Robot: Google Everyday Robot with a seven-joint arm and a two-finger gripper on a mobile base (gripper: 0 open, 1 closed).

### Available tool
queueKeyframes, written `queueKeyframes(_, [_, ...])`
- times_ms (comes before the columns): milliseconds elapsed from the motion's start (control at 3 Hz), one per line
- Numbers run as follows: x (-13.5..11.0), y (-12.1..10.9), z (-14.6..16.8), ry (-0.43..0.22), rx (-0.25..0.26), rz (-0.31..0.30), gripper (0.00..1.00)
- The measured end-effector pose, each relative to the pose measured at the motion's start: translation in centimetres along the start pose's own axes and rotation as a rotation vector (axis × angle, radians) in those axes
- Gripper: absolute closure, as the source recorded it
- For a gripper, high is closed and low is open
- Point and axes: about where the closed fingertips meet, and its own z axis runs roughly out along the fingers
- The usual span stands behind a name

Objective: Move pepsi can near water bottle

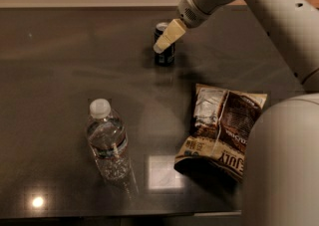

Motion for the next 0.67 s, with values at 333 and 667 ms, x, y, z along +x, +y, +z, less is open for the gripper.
queueKeyframes(333, [-0.09, 0.21, 0.58, 0.012, -0.010, -0.005, 0.19])
queueKeyframes(667, [-0.21, 0.73, 0.68, 0.016, -0.028, -0.017, 0.42])
